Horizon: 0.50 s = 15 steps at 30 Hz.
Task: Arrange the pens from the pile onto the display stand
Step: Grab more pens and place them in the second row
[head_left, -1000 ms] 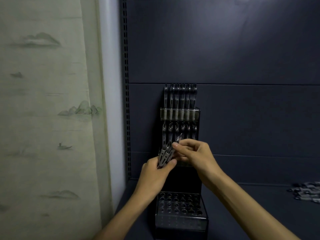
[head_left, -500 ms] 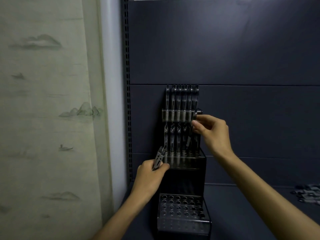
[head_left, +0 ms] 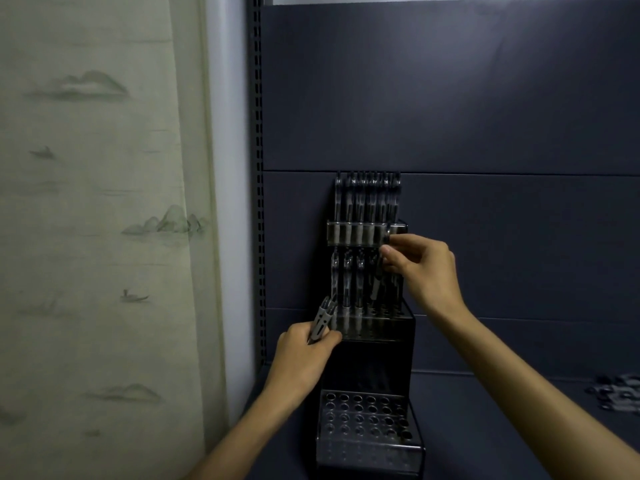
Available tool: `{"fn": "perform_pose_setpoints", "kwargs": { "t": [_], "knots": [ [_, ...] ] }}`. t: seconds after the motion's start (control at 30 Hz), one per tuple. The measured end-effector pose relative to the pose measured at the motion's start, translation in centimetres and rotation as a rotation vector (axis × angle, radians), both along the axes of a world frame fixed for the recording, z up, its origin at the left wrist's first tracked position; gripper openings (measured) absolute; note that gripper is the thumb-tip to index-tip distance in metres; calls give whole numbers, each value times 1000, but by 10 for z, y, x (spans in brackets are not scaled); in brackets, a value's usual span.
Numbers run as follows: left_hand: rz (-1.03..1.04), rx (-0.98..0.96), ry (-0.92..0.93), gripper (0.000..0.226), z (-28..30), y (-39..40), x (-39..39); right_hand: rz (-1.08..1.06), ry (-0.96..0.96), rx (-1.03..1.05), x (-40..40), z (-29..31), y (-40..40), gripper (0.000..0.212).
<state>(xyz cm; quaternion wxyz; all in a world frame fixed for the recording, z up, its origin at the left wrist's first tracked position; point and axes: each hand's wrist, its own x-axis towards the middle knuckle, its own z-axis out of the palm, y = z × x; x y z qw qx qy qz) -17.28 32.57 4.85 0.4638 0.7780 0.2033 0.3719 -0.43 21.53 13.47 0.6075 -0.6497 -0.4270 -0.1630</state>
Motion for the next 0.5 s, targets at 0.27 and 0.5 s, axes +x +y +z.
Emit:
{"fn": "perform_pose_setpoints", "kwargs": {
  "t": [0.27, 0.5],
  "knots": [
    [-6, 2, 5, 44, 0, -4, 0, -38, -44, -55, -3, -10, 1, 30],
    [-12, 12, 9, 43, 1, -7, 1, -85, -111, -179, -4, -7, 2, 30]
  ]
}}
